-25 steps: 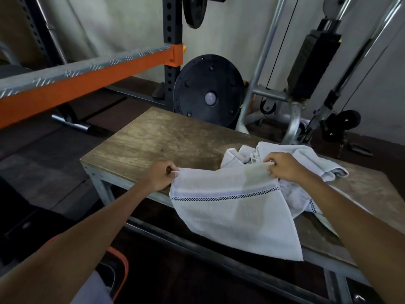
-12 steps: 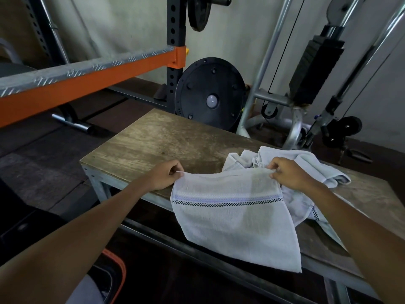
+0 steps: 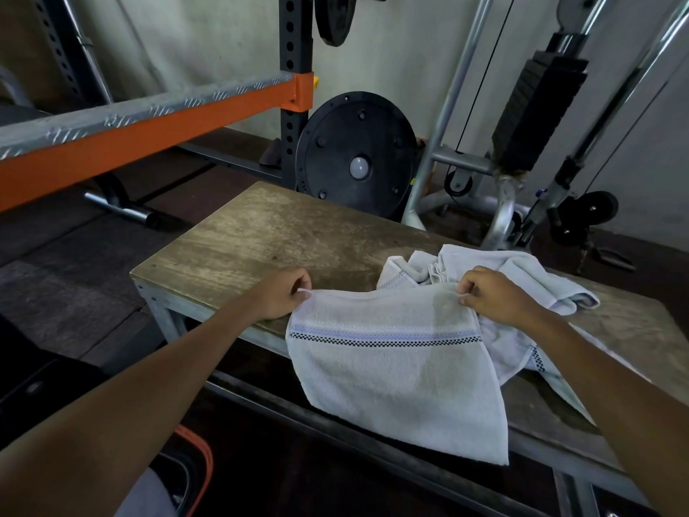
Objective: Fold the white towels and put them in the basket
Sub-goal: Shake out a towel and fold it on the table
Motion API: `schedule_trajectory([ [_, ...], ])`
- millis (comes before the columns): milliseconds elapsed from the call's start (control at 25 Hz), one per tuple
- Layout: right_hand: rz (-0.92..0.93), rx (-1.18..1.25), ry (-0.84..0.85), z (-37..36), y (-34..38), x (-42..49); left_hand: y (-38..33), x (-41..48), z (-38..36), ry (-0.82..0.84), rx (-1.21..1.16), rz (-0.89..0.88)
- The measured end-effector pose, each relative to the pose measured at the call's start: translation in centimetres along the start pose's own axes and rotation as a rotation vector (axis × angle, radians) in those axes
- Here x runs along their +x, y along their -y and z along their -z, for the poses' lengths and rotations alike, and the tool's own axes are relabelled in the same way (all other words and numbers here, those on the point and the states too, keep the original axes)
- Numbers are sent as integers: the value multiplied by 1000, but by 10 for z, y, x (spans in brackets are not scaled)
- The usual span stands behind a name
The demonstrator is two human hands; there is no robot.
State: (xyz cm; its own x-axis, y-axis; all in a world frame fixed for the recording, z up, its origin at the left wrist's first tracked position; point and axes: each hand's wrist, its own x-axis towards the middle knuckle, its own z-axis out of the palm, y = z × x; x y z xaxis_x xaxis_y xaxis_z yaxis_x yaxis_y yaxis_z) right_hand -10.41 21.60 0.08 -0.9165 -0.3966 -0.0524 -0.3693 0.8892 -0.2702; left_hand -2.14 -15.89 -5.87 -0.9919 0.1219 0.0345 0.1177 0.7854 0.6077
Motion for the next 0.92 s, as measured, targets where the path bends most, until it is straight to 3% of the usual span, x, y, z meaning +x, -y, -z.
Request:
schedule_trajectory([
  [120,37,37,-13,5,0,-2,1,-1,2,12,71,-34],
  [360,-18,108,2,2,-3,0,4,-6,9,34,-29,-57],
  [680,-60,73,-37,-3,-2,7,0,5,-3,-134,35,-46],
  [920,-34,85,-24,-1,-5,9,7,10,10,95,152,-66],
])
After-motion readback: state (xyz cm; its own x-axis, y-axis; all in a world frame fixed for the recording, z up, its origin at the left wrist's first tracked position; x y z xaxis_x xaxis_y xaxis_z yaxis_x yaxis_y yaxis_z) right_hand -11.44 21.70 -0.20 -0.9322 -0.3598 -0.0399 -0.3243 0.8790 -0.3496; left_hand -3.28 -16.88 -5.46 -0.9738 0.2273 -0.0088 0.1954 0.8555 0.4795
